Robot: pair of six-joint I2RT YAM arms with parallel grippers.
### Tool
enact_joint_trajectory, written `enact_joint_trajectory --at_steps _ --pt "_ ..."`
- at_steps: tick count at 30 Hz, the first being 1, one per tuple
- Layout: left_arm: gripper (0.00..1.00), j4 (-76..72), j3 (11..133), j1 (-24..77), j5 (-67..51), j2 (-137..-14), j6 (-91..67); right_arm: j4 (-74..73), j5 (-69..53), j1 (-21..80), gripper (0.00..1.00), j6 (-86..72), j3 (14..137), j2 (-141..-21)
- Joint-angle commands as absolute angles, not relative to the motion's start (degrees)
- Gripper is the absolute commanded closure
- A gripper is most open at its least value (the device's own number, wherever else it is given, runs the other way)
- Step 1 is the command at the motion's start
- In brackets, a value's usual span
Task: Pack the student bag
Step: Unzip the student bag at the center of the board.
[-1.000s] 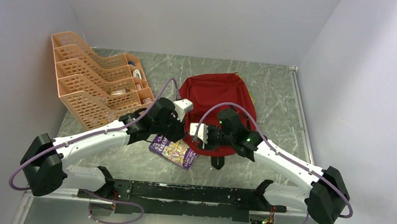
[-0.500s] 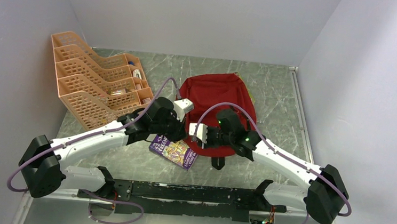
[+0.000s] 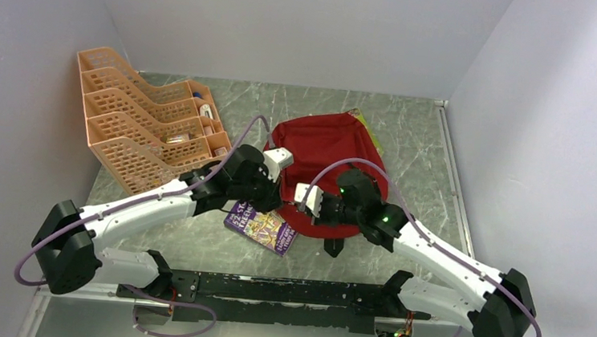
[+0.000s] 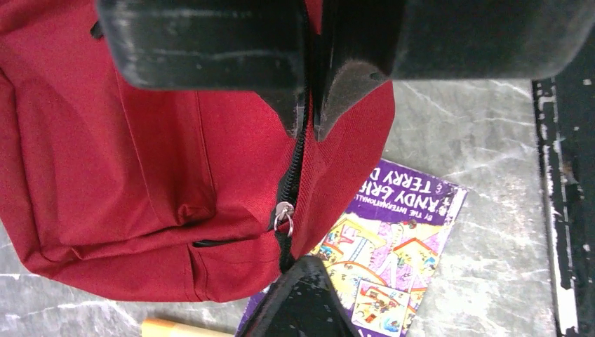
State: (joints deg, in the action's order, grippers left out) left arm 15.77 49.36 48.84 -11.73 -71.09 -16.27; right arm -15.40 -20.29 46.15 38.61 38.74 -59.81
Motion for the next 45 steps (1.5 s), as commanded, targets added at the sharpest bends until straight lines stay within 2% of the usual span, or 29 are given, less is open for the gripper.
enact_joint_trajectory --at_steps 1,13,23,37,42,43,45 --pt "0.95 19.50 54.31 48.41 -6.34 -74.54 -15.69 -20.16 -18.81 46.49 1.00 34.48 38.46 -55.29" --pt "0.95 31.93 67.50 41.83 2.98 -90.61 -12.82 -30.90 -11.36 46.47 1.00 35.74 38.85 -48.84" --pt "0.95 36.55 70.33 35.63 8.86 -95.27 -13.00 -36.11 -7.67 46.41 1.00 37.72 38.70 -41.36" --pt "0.95 36.41 83.19 34.49 16.81 -107.79 -15.14 -42.22 -11.06 46.41 1.00 41.51 38.85 -33.52" --pt "0.95 35.71 83.64 34.01 12.65 -109.20 -14.08 -40.80 -12.99 46.41 1.00 41.27 38.47 -31.03" --pt "0.93 35.28 83.40 33.99 11.00 -108.68 -13.81 -40.10 -13.26 46.42 1.00 41.00 38.27 -30.95" --pt "0.81 34.19 82.52 34.01 6.86 -106.76 -13.13 -38.17 -13.42 46.41 1.00 39.93 37.67 -31.04"
